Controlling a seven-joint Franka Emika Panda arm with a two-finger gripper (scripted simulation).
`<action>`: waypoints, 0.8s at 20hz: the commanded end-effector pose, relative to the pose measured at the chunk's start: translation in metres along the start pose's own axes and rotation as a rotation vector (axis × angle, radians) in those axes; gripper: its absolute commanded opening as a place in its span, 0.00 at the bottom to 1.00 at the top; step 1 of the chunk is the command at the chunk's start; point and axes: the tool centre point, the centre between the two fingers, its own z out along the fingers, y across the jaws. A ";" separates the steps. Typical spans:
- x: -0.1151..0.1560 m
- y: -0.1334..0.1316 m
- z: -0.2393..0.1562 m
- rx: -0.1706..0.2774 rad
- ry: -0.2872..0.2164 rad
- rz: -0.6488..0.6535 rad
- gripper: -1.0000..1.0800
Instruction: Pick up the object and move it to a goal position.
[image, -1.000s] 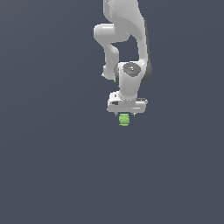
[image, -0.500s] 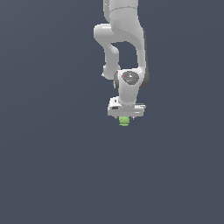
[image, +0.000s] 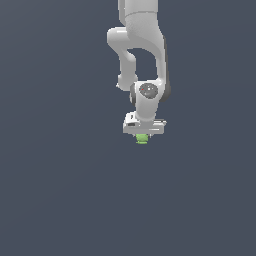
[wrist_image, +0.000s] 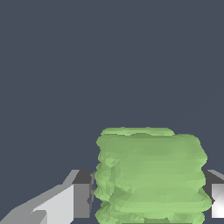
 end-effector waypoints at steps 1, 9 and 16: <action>0.000 0.000 0.001 0.000 -0.001 0.000 0.00; 0.003 -0.003 -0.002 0.000 0.000 0.000 0.00; 0.021 -0.021 -0.012 0.000 0.000 0.000 0.00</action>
